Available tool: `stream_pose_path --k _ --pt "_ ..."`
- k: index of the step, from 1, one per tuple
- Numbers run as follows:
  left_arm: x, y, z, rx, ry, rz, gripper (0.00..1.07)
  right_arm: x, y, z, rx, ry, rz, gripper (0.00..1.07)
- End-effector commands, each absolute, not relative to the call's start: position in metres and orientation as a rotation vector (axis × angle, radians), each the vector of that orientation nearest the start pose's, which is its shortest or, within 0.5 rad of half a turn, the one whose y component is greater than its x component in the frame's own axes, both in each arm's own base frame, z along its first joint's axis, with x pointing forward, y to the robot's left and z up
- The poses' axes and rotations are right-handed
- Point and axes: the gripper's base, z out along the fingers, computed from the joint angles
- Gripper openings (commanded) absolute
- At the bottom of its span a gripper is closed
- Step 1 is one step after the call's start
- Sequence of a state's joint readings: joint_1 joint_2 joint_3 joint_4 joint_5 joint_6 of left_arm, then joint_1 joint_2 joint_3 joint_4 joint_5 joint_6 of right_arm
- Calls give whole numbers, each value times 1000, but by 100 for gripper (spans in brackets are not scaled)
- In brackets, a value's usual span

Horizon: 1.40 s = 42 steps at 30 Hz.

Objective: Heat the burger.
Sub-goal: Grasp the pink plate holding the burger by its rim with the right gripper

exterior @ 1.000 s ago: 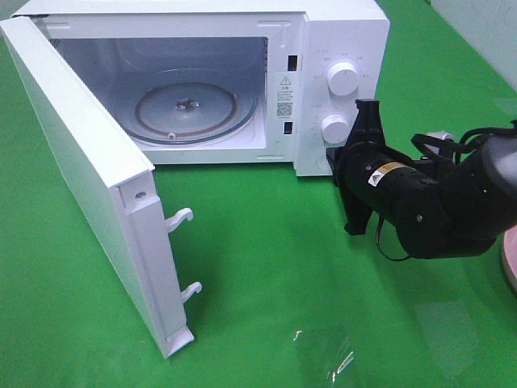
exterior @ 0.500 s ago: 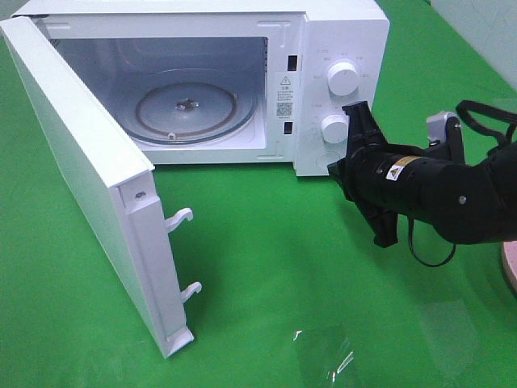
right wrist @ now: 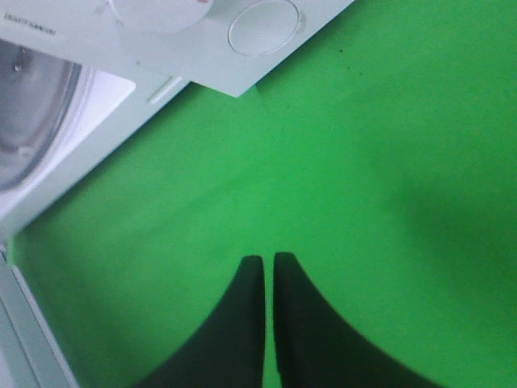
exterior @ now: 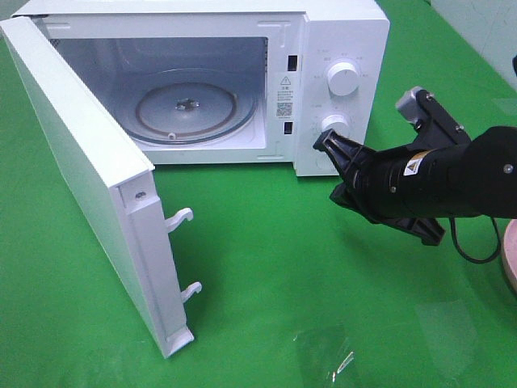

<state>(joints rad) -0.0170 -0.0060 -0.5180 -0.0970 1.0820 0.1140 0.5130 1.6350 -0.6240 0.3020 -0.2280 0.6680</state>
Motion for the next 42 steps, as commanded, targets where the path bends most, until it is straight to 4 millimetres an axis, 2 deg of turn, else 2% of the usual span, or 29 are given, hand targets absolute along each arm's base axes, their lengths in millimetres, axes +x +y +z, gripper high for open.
stream_pose_path --k 1,3,6,9,11,14,20,22,29,30,31,33,42 --pt "-11 -8 281 135 2007 -62 98 251 138 161 339 2411 580 5" --pt "-11 -8 281 135 2007 -62 98 249 137 162 308 2429 566 5" --pt "-11 -8 281 135 2007 -62 98 241 137 162 148 2528 499 5" --pt "-11 -8 281 135 2007 -62 98 239 137 163 70 2575 468 5" --pt "-11 -8 281 136 2007 -61 98 237 137 170 -85 2653 391 5" --pt "-11 -8 281 136 2007 -61 98 237 137 172 -122 2672 367 6" --pt "-11 -8 281 136 2007 -61 98 235 131 188 -299 2749 210 8" --pt "-11 -8 281 136 2007 -61 98 233 126 199 -363 2794 114 10" --pt "-11 -8 281 136 2007 -61 98 235 113 211 -361 2832 33 14" --pt "-11 -8 281 136 2007 -61 98 236 104 215 -387 2836 0 16" --pt "-11 -8 281 136 2007 -61 98 236 104 215 -387 2836 0 16" --pt "-11 -8 281 136 2007 -61 98 236 86 222 -401 2845 -43 17" --pt "-11 -8 281 136 2007 -61 98 238 52 231 -327 2853 -129 24"
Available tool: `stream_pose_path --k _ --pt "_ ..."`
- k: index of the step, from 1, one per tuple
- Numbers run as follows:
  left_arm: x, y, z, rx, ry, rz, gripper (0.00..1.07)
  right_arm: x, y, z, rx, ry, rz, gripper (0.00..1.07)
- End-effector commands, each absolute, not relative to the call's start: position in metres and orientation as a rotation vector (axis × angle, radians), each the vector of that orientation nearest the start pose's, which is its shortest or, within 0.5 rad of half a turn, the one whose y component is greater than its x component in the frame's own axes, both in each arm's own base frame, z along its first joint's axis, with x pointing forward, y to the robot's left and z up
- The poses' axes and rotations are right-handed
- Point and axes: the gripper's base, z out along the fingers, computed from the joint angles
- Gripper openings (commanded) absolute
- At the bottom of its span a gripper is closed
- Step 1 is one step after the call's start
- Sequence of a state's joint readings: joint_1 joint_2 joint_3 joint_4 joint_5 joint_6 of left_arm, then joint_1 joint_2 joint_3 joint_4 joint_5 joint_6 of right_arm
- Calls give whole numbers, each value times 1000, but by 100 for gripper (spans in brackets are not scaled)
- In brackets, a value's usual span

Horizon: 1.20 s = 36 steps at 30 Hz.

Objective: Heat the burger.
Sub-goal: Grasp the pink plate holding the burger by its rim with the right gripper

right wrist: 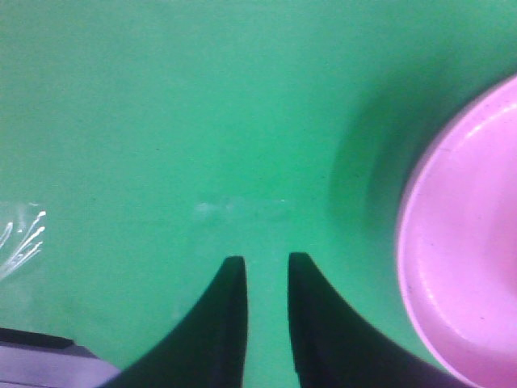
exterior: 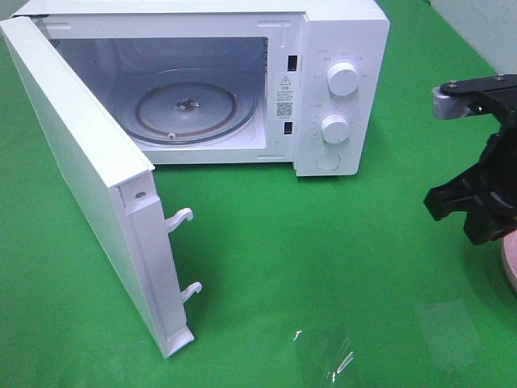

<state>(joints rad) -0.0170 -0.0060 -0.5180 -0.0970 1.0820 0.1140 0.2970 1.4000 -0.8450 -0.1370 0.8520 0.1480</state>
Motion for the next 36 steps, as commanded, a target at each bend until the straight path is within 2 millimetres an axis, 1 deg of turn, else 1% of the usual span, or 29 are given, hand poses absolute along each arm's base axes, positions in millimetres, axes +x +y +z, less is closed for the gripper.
stream_pose_path --k 1,2,3,4,5,6,7,8,10,11,12,13,14,15,16,21,23,24,25,26,27,28,29,30,31,32,33,34,36 --pt "-11 -8 281 136 2007 -61 98 238 45 232 -304 2867 -157 28" --pt "-11 -8 281 136 2007 -61 98 238 45 232 -304 2867 -157 28" --pt "-11 -8 281 136 2007 -61 98 238 38 232 -278 2879 -170 35" --pt "-11 -8 281 136 2007 -61 98 238 38 232 -278 2879 -170 35" --pt "-11 -8 281 136 2007 -61 98 238 35 232 -274 2882 -175 39" --pt "-11 -8 281 136 2007 -61 98 238 35 232 -274 2882 -175 39" --pt "-11 -8 281 136 2007 -61 98 239 30 234 -295 2869 -187 47" --pt "-11 -8 281 136 2007 -61 98 239 30 234 -295 2869 -187 47" --pt "-11 -8 281 136 2007 -61 98 240 24 234 -298 2859 -216 73" --pt "-11 -8 281 136 2007 -61 98 240 24 234 -298 2859 -216 73" --pt "-11 -8 281 136 2007 -61 98 242 20 235 -302 2848 -246 83" --pt "-11 -8 281 136 2007 -61 98 242 20 235 -302 2848 -246 83" --pt "-11 -8 281 136 2007 -61 98 242 16 235 -301 2843 -274 92" --pt "-11 -8 281 136 2007 -61 98 242 16 235 -301 2843 -274 92" --pt "-11 -8 281 136 2007 -61 98 244 11 235 -279 2835 -278 94" --pt "-11 -8 281 136 2007 -61 98 246 6 234 -244 2826 -274 93" --pt "-11 -8 281 136 2007 -61 98 250 6 227 -244 2849 -269 93" --pt "-11 -8 281 136 2007 -61 98 250 6 227 -244 2849 -269 93" --pt "-11 -8 281 136 2007 -61 98 254 7 219 -240 2873 -266 92" --pt "-11 -8 281 136 2007 -61 98 254 7 219 -240 2873 -266 92" --pt "-11 -8 281 136 2007 -61 98 258 8 211 -226 2893 -262 92" --pt "-11 -8 281 136 2007 -61 98 258 8 211 -226 2893 -262 92" --pt "-11 -8 281 136 2007 -61 98 262 8 204 -226 2907 -259 92" --pt "-11 -8 281 136 2007 -61 98 262 8 204 -226 2907 -259 92" --pt "-11 -8 281 136 2007 -61 98 265 9 196 -235 2918 -257 91" --pt "-11 -8 281 136 2007 -61 98 265 9 196 -235 2918 -257 91" --pt "-11 -8 281 136 2007 -61 98 269 9 189 -236 2930 -257 91" --pt "-11 -8 281 136 2007 -61 98 272 4 183 -188 2941 -250 90" --pt "-11 -8 281 136 2007 -61 98 273 2 179 -166 2948 -249 90"
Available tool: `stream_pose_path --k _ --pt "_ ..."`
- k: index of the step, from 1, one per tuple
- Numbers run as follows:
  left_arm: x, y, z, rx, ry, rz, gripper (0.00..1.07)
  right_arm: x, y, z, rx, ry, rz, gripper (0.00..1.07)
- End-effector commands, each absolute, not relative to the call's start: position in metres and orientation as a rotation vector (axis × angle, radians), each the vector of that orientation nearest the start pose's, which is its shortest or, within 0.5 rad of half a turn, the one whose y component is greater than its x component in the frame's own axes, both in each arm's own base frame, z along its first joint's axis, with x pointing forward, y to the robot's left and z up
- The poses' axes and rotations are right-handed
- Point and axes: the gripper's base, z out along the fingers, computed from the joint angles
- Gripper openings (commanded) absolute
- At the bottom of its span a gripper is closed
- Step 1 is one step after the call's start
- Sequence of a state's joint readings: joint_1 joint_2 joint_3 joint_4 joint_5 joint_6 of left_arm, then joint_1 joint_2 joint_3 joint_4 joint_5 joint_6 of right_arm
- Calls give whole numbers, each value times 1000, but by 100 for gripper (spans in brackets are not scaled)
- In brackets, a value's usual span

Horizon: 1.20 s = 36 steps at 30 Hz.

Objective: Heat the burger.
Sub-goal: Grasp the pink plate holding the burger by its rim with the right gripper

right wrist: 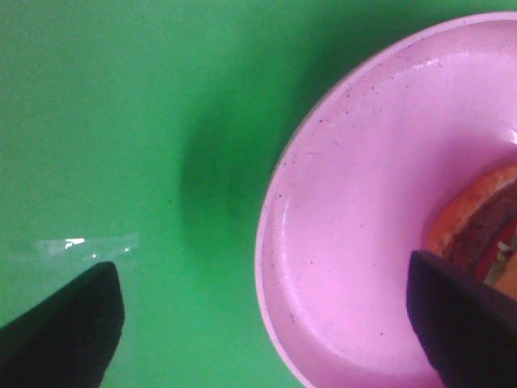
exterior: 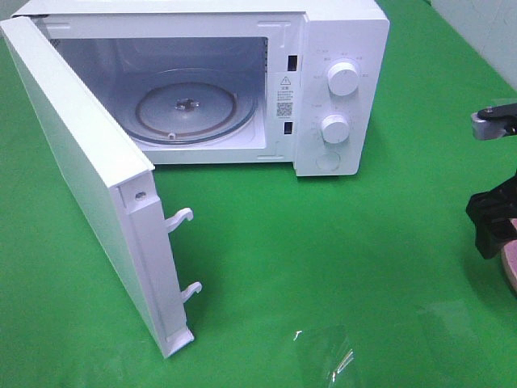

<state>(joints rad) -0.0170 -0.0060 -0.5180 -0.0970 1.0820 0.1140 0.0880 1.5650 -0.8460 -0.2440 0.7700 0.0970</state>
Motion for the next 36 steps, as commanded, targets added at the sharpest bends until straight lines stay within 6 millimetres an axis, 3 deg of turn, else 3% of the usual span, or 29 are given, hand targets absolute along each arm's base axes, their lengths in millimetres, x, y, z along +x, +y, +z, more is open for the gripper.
stream_pose_path --k 1,13,29,36 --pt "-11 -8 281 136 2007 -61 98 273 2 179 -166 2948 -249 90" --pt "-11 -8 281 136 2007 -61 98 285 -6 147 -100 2996 -211 88" --pt "-11 -8 281 136 2007 -61 98 293 -4 121 -82 3007 -187 84" --pt "-11 -8 281 136 2007 -61 98 295 -4 122 -71 2993 -183 71"
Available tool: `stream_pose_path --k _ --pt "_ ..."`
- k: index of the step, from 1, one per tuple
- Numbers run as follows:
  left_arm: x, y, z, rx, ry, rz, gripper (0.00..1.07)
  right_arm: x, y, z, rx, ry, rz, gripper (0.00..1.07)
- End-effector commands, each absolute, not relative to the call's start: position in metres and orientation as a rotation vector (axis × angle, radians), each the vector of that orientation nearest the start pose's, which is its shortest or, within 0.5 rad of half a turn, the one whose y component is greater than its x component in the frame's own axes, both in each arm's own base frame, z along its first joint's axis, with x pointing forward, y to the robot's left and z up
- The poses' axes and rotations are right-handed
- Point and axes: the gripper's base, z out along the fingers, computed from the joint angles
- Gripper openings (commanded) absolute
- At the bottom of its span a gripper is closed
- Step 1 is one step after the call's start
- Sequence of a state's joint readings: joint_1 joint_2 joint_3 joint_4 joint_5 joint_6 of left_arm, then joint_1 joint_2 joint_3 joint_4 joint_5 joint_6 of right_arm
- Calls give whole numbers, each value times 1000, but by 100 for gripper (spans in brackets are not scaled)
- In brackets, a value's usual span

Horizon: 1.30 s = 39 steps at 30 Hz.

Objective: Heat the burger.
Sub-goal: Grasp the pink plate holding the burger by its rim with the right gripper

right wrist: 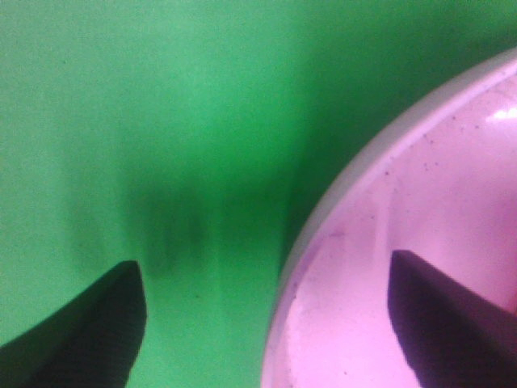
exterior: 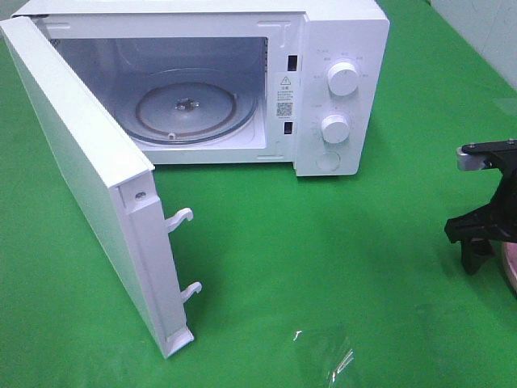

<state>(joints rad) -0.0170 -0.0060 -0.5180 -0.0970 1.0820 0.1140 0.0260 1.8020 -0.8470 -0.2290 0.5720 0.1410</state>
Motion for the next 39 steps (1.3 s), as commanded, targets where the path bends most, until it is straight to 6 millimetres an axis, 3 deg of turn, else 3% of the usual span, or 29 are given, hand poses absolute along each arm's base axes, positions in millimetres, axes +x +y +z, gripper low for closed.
stream_pose_path --k 1,11,21,23,25,26,27,28,29,30,31,32,33,39 --pt "-11 -8 281 136 2007 -61 98 295 -4 122 -71 2993 -183 71" --pt "-11 -8 281 136 2007 -61 98 295 -5 121 -59 2988 -190 72" --pt "-11 -8 281 136 2007 -61 98 295 -5 108 -35 3028 -202 71" --pt "-11 -8 281 136 2007 -61 98 295 -6 108 -29 3027 -206 66" --pt "-11 -8 281 136 2007 -61 98 295 -6 108 -13 3024 -216 51" --pt "-11 -8 281 136 2007 -61 98 295 -6 108 -13 3024 -216 51" --pt "-11 -8 281 136 2007 -61 98 295 -7 108 1 3022 -227 37" --pt "-11 -8 281 136 2007 -61 98 295 -7 108 1 3022 -227 37" --pt "-11 -8 281 136 2007 -61 98 295 -8 108 -2 3021 -236 23" --pt "-11 -8 281 136 2007 -61 98 295 -8 108 -2 3021 -236 23" --pt "-11 -8 281 136 2007 -61 98 295 -8 108 -13 3021 -244 10" --pt "-11 -8 281 136 2007 -61 98 295 -8 108 -13 3021 -244 10" --pt "-11 -8 281 136 2007 -61 98 295 -8 108 -26 3023 -247 0" --pt "-11 -8 281 136 2007 -61 98 294 -8 108 -50 3038 -263 0"
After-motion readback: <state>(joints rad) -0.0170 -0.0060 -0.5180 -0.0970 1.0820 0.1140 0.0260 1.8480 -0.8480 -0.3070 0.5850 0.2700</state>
